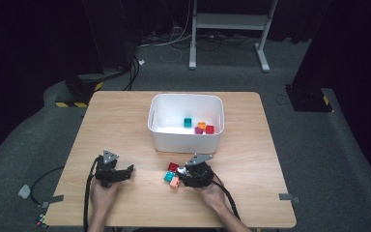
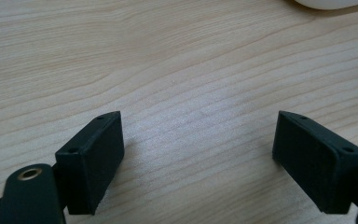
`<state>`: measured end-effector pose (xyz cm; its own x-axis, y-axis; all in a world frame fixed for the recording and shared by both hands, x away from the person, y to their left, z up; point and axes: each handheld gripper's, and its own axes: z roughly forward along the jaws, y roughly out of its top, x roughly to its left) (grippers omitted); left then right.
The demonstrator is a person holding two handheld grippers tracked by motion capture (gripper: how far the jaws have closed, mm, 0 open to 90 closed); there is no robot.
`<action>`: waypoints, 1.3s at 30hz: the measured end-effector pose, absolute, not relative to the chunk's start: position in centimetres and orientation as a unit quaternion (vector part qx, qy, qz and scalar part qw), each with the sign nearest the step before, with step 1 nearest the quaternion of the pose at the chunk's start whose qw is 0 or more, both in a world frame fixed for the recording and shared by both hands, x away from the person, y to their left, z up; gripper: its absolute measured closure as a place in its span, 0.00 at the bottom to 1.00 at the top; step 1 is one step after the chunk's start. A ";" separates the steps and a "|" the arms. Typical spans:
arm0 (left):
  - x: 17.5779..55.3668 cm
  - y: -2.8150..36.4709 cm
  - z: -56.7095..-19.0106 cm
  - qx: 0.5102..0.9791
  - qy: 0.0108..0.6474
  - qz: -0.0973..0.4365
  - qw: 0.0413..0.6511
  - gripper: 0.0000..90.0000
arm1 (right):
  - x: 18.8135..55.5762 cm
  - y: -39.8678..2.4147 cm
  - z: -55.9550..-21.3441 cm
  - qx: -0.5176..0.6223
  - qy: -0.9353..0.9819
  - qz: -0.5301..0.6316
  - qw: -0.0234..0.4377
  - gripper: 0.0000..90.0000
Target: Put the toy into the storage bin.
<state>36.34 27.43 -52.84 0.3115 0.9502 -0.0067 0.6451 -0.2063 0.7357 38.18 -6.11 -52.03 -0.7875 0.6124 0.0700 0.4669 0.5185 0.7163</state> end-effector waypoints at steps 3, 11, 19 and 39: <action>36.3 27.4 -52.8 0.741 0.538 0.233 0.327 0.18 | 38.2 -6.0 -52.0 0.309 0.868 0.376 0.103 0.63; 36.3 27.4 -52.8 0.741 0.538 0.233 0.327 0.18 | 38.0 -6.3 -51.8 0.306 0.867 0.377 0.113 0.66; 36.3 27.4 -52.8 0.741 0.538 0.233 0.327 0.18 | 38.0 -7.4 -50.4 0.308 0.860 0.392 0.109 0.66; 36.3 27.4 -52.9 0.740 0.539 0.233 0.328 0.18 | 38.7 -10.2 -44.8 0.309 0.843 0.427 0.108 0.66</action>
<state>36.34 27.41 -52.85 0.3103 0.9506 -0.0084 0.6445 -0.2039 0.7369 38.70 -10.16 -44.75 -0.7852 0.6140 0.0810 0.4289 0.4447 0.7863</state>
